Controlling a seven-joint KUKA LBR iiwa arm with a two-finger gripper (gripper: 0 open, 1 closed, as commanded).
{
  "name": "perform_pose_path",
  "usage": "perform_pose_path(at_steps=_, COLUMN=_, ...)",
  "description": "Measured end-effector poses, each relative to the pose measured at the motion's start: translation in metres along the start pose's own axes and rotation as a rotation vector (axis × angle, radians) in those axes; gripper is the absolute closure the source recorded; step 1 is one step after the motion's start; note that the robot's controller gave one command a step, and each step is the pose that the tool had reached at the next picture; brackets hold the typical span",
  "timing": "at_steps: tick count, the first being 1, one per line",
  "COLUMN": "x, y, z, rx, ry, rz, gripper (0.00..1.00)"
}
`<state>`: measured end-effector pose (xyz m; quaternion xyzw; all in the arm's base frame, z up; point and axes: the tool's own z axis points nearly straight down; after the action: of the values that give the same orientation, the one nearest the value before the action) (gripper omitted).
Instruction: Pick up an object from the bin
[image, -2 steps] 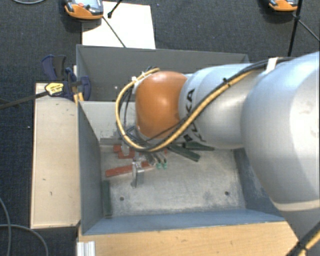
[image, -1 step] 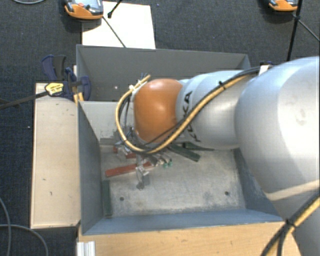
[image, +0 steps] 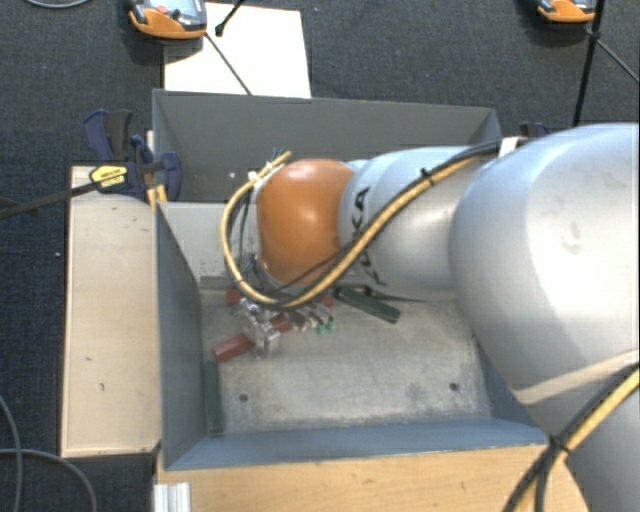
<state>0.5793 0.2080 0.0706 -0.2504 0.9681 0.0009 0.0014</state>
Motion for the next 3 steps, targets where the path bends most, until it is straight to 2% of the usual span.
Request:
perform_pose_path(at_steps=1, x=-0.0001, y=-0.0001, z=-0.0002, rx=0.000, ry=0.000, rz=0.001, gripper=0.00)
perform_pose_path(at_steps=2, x=0.0000, y=0.0000, z=0.0000, rx=0.000, ry=0.000, rz=0.004, gripper=1.00)
perform_pose_path(at_steps=3, x=0.0000, y=0.0000, z=0.0000, rx=0.000, ry=0.000, rz=0.004, gripper=1.00)
